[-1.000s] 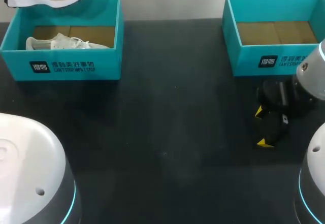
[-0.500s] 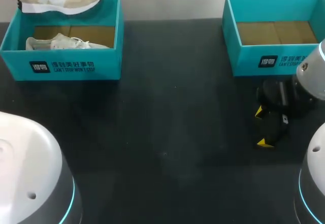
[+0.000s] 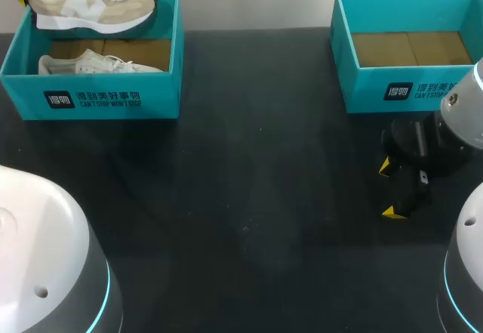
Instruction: Take the shoe out of the shoebox, open the shoe tongue, remove and reinsert the insole, then place the shoe into the shoebox
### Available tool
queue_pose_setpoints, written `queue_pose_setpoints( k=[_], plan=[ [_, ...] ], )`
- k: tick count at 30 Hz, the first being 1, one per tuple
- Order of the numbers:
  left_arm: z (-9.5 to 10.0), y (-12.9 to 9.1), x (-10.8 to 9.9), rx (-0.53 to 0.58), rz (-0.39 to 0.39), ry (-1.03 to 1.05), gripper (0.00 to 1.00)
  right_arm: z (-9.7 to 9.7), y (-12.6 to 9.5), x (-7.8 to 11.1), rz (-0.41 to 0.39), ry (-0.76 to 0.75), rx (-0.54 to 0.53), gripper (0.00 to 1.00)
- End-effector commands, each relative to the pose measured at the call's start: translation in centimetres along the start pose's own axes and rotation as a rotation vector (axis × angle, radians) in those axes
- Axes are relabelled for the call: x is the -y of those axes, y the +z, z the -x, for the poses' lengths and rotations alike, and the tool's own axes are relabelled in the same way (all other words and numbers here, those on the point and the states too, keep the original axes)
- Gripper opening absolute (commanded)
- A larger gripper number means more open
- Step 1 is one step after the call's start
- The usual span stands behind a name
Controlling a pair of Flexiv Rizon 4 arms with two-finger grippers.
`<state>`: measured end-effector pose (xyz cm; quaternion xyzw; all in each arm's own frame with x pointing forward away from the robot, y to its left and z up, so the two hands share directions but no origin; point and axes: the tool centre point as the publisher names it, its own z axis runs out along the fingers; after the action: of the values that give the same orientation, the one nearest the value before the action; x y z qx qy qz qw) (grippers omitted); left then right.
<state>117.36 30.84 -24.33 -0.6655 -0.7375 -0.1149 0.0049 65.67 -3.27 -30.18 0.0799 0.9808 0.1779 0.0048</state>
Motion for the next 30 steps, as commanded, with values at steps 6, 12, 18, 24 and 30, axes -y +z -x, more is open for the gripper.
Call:
queue_pose_setpoints(
  k=[6,12,18,24,30],
  plan=[
    [0.1,1.4,-0.2,-0.005,-0.013,0.007,0.00,-0.1,0.1,0.0,-0.002,0.001,0.003,1.00],
    [0.7,2.8,-0.5,-0.018,-0.018,0.007,0.00,-0.1,0.1,0.0,-0.002,0.001,0.003,1.00],
    [1.2,3.5,-1.2,-0.019,-0.013,0.000,0.00,-0.1,0.1,0.0,-0.002,0.001,0.003,1.00],
    [1.9,4.4,-1.2,-0.012,-0.018,0.010,0.00,-0.1,0.1,0.0,-0.002,0.001,0.003,1.00],
    [2.0,5.3,-0.9,-0.007,-0.016,0.003,0.00,-0.1,0.1,0.0,-0.002,0.001,0.003,1.00]
  ],
)
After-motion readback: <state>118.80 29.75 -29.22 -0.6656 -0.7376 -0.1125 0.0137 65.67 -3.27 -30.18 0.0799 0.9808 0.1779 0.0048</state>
